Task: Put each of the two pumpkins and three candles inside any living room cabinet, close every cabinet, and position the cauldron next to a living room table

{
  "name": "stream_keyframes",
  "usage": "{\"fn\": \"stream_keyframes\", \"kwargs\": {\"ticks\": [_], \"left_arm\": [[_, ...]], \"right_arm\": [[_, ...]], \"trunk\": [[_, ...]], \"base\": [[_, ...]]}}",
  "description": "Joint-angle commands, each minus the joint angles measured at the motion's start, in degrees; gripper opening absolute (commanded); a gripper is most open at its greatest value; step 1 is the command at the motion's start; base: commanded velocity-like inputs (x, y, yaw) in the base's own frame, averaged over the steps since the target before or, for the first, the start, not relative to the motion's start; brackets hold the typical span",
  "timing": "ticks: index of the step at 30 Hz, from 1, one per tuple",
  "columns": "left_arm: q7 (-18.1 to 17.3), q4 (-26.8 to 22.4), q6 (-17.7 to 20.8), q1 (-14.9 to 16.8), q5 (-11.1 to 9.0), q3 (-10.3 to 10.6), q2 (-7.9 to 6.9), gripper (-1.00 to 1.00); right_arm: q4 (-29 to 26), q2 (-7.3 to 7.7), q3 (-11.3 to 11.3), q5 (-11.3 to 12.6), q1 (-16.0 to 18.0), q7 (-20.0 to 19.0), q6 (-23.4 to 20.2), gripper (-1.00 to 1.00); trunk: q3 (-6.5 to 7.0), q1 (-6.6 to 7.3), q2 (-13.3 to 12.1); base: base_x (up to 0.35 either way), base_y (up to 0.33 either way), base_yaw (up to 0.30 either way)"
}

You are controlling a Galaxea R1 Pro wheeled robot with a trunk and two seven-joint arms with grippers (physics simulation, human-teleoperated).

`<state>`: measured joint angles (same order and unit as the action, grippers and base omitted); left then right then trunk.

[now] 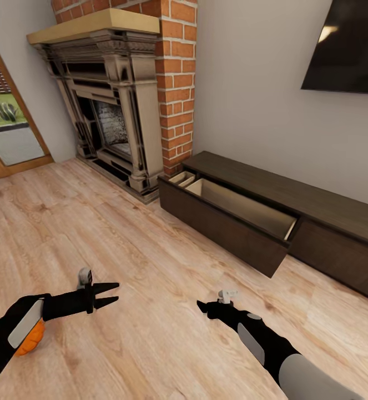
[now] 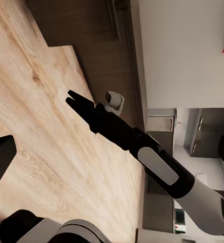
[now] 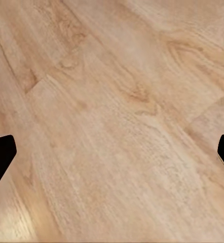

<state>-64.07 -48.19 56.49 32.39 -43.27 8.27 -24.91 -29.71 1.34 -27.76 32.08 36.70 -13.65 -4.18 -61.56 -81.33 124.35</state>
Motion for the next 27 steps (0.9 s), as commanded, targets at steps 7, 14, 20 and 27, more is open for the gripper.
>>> {"fn": "stream_keyframes", "kwargs": {"ticks": [7,14,20,27], "left_arm": [[-0.1,0.0,0.3,0.0,-0.2,0.2,-0.05,1.0],[-0.1,0.0,0.3,0.0,-0.2,0.2,-0.05,1.0],[-0.2,0.0,0.3,0.0,-0.2,0.2,-0.05,1.0],[-0.2,0.0,0.3,0.0,-0.3,0.1,-0.05,1.0]], "right_arm": [[-0.1,-0.02,-0.3,0.3,0.0,0.1,0.4,1.0],[-0.2,-0.02,-0.3,0.1,0.0,2.0,0.5,1.0],[-0.2,-0.28,-0.3,0.0,0.0,2.8,0.5,1.0],[-0.2,-1.34,-1.9,0.0,0.0,5.7,0.5,1.0]], "trunk": [[0.59,-0.02,0.0],[0.96,-0.02,0.0],[1.39,-0.02,0.0],[1.91,-0.02,0.0]], "base": [[0.227,-0.001,0.0],[0.053,0.0,0.004],[-0.231,0.0,0.126],[-0.053,0.0,0.178]]}}
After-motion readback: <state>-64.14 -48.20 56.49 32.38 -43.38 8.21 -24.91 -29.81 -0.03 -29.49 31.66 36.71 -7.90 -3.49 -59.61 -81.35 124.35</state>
